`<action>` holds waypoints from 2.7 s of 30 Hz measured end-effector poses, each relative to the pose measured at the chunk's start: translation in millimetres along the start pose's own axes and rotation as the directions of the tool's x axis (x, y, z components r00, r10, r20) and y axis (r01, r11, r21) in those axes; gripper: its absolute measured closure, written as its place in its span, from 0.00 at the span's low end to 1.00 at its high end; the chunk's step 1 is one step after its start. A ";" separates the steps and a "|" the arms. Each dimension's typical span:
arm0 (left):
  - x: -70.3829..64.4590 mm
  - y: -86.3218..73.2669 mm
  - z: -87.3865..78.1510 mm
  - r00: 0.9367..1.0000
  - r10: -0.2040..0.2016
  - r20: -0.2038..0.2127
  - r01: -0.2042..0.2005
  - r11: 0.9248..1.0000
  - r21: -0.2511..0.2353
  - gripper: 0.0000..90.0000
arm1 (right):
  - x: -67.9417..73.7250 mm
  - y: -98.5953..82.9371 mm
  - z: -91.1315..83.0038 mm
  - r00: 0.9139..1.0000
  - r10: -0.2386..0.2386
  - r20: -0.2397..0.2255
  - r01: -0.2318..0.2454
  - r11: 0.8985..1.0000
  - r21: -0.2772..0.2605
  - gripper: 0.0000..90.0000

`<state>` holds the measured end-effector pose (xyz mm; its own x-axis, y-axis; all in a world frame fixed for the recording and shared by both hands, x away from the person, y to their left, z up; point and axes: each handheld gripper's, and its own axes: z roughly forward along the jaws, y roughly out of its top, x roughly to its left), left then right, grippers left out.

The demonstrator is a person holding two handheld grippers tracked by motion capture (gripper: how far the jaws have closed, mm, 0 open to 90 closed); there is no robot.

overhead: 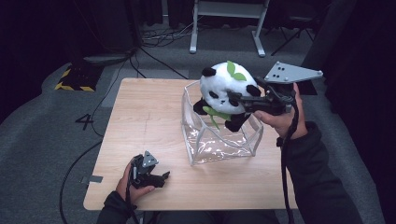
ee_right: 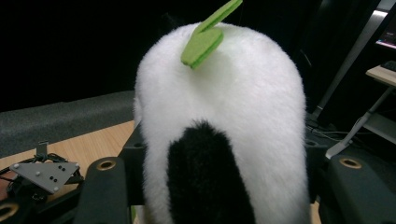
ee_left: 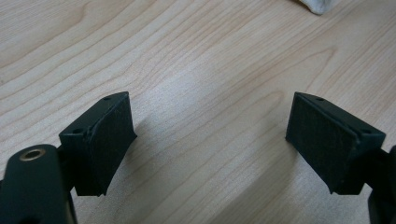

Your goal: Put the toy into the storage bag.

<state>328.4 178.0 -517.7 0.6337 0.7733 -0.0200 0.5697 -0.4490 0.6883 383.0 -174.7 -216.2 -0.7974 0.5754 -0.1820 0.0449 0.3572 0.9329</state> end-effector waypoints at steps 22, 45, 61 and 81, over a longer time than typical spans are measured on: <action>0.0 0.0 0.0 1.000 -0.001 0.000 0.001 1.000 -0.001 0.17 | -11.5 -41.1 24.3 0.998 0.059 -0.034 -0.056 0.995 0.079 0.44; 0.1 0.1 0.1 1.000 -0.001 0.000 0.001 1.000 -0.001 0.17 | -15.2 -71.9 38.0 0.996 0.077 -0.043 -0.071 0.990 0.123 0.43; 0.1 0.1 0.1 1.000 -0.002 0.000 0.002 1.000 -0.001 0.17 | -16.1 -88.7 43.0 0.996 0.085 -0.041 -0.078 0.985 0.152 0.42; 0.1 0.1 0.2 1.000 -0.002 0.000 0.002 1.000 -0.001 0.17 | -15.2 -105.8 48.8 0.995 0.093 -0.028 -0.086 0.976 0.200 0.37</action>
<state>328.5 177.9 -517.8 0.6326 0.7742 -0.0212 0.5701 -0.4470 0.6893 419.7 -185.4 -327.3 -0.8062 0.5854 -0.0853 0.2328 0.4465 0.8640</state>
